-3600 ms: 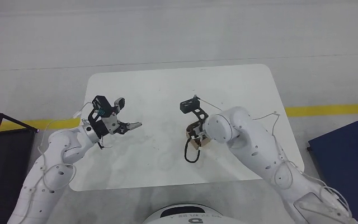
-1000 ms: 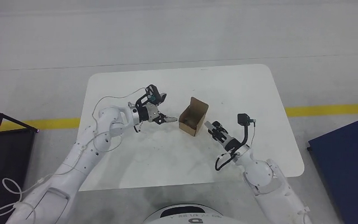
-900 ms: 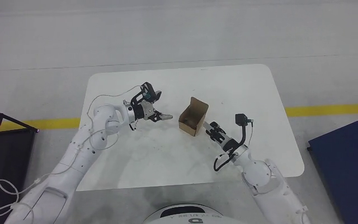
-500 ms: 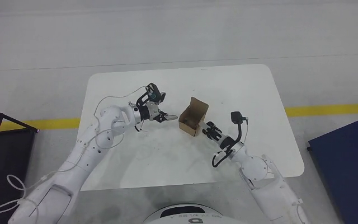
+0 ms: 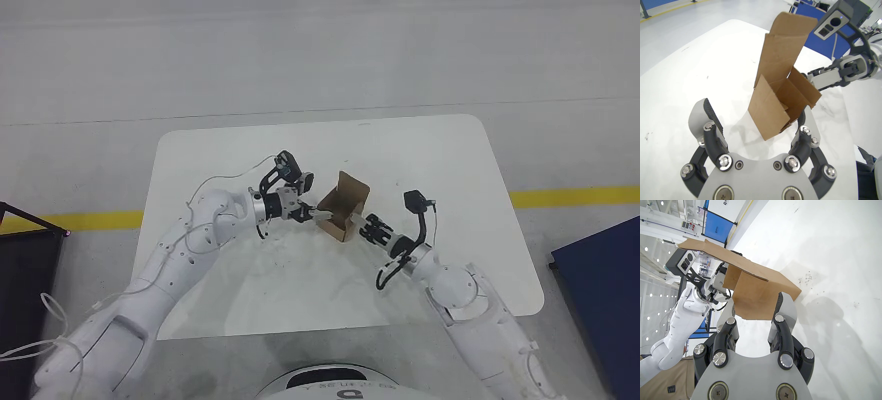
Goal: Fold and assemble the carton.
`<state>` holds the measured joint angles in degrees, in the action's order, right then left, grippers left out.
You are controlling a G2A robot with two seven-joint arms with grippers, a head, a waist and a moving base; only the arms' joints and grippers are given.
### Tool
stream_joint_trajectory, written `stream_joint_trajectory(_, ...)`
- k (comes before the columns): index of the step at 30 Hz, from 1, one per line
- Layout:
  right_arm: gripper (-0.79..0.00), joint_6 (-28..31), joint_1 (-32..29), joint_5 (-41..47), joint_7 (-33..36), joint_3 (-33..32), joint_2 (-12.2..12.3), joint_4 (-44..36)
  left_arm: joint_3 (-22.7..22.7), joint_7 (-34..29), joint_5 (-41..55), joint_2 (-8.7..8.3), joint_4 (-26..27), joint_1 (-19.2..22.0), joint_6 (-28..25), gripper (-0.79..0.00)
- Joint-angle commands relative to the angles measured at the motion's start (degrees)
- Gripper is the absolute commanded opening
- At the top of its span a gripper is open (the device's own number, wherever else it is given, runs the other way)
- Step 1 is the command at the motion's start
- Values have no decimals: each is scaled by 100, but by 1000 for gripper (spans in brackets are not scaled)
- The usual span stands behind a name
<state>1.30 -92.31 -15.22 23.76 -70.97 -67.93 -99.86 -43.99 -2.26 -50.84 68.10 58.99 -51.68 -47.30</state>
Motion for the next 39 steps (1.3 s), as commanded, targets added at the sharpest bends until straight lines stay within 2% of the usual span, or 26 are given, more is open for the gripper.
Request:
stream_joint_trajectory(1, -351, -68, 92, -32, 45, 39, -6, 38, -14, 34, 67, 11, -19, -16, -71, 0)
stream_joint_trajectory(6, -376, -248, 290, -110, 113, 179, -28, 110, -82, 61, 12, -5, 2, -97, -168, 0)
stream_joint_trajectory(11, -354, -262, 313, -66, -31, 187, -41, 96, -230, 140, 191, -36, 52, -253, -228, 0)
stream_joint_trajectory(17, -379, -204, -6, 110, -285, -73, -14, -190, -352, -79, 486, -88, 227, -416, -582, 0)
stream_joint_trajectory(23, -385, -166, -335, 209, -400, -238, 11, -467, -409, -521, 841, -153, 481, -552, -1058, 0)
stream_joint_trajectory(25, -391, -160, -422, 211, -440, -291, 19, -523, -350, -691, 1047, -171, 641, -613, -1070, 0)
stream_joint_trajectory(30, -391, -116, -638, 222, -509, -432, 40, -691, -83, -1173, 1756, -287, 1115, -723, -1070, 0)
stream_joint_trajectory(33, -336, -102, -712, 140, -391, -449, 56, -722, 60, -1416, 2223, -383, 1312, -740, -1070, 0)
stream_joint_trajectory(39, -348, -121, -678, 62, -294, -404, 61, -706, -252, -1269, 2322, -564, 1037, -628, -1070, 0)
